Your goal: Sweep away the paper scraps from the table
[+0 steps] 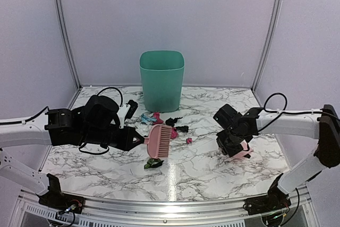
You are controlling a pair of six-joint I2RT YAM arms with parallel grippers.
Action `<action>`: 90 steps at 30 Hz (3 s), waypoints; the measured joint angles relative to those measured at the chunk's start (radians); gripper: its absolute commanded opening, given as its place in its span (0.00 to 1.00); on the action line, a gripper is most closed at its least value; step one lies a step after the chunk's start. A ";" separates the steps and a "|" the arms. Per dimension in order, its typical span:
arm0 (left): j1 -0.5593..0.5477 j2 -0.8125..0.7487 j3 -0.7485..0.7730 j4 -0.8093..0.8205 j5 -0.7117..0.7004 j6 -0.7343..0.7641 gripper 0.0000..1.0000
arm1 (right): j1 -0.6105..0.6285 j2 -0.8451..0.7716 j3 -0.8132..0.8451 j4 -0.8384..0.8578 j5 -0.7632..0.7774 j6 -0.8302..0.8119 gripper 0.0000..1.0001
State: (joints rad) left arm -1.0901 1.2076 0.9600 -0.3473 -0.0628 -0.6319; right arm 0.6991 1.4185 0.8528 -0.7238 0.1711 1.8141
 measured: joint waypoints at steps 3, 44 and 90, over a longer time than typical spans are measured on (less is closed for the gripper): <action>0.000 -0.002 0.000 -0.016 -0.021 0.011 0.00 | 0.056 0.106 0.087 0.045 -0.026 -0.001 0.00; 0.000 -0.028 0.103 -0.175 -0.213 0.031 0.00 | -0.029 -0.079 -0.064 -0.004 0.101 -1.009 0.00; 0.127 0.109 0.167 -0.261 -0.203 0.152 0.00 | 0.206 -0.100 0.068 -0.183 -0.238 -1.400 0.00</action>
State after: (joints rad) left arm -0.9627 1.3167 1.1267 -0.6086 -0.2657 -0.4801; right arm 0.9051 1.3182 0.9211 -0.9070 -0.0669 0.4141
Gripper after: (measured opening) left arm 0.048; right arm 0.183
